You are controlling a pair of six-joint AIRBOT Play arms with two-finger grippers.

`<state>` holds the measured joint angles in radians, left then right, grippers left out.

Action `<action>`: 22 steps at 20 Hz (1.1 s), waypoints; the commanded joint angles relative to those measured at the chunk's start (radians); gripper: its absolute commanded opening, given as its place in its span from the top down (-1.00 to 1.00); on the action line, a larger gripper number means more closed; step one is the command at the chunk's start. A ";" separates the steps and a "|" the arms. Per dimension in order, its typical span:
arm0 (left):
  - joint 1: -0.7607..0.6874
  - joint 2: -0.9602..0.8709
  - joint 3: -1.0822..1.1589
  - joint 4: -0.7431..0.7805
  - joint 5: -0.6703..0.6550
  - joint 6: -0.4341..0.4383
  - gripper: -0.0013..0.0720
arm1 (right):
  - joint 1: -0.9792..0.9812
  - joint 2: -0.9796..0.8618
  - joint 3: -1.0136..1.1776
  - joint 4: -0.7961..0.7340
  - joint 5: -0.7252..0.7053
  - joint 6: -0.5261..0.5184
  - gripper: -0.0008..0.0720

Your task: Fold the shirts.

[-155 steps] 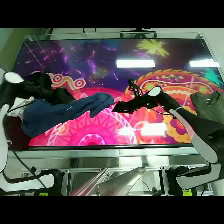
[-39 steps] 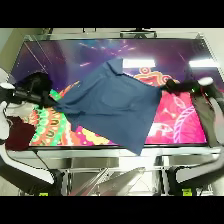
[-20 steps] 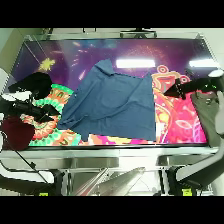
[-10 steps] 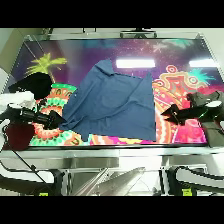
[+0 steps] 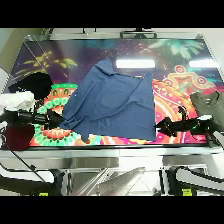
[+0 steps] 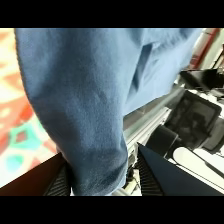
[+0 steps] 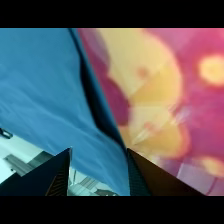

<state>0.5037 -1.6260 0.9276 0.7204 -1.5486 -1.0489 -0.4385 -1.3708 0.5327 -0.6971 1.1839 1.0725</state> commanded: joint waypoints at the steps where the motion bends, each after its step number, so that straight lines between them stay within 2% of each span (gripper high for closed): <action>1: 0.024 0.001 -0.014 -0.014 -0.006 0.012 -0.13 | 0.033 -0.002 -0.046 0.051 -0.057 -0.094 -0.20; 5: 0.088 0.001 -0.014 -0.015 -0.008 0.012 -0.12 | 0.121 -0.011 -0.046 0.056 -0.102 -0.093 -0.19; 6: 0.105 0.001 -0.014 -0.015 -0.004 0.018 0.19 | 0.137 -0.019 -0.046 0.055 -0.103 -0.094 -0.14; 7: 0.116 0.000 -0.014 -0.016 0.002 0.043 0.69 | 0.146 -0.024 -0.046 0.055 -0.103 -0.101 0.43; 8: 0.124 0.000 -0.014 -0.018 0.006 0.065 0.94 | 0.152 -0.028 -0.045 0.056 -0.103 -0.101 0.95; 11: 0.124 0.001 -0.014 -0.113 -0.014 0.092 0.91 | 0.149 -0.025 -0.016 0.057 -0.048 -0.100 0.95; 14: 0.124 0.037 -0.007 -0.413 -0.147 0.171 0.92 | 0.122 0.029 0.105 0.146 0.159 -0.100 0.95; 17: 0.122 0.205 0.056 -0.719 -0.268 0.181 0.94 | 0.047 0.204 0.333 0.382 0.337 -0.069 0.96; 19: 0.122 0.380 0.144 -0.990 -0.311 0.191 0.93 | -0.040 0.348 0.536 0.566 0.352 -0.037 0.95; 22: 0.158 0.615 0.332 -1.372 -0.306 0.194 0.90 | -0.200 0.501 0.858 0.788 0.330 -0.040 0.95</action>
<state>0.6369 -1.2068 1.1175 -0.2371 -1.8141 -0.8692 -0.5148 -1.0130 1.1233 -0.1715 1.4784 1.0206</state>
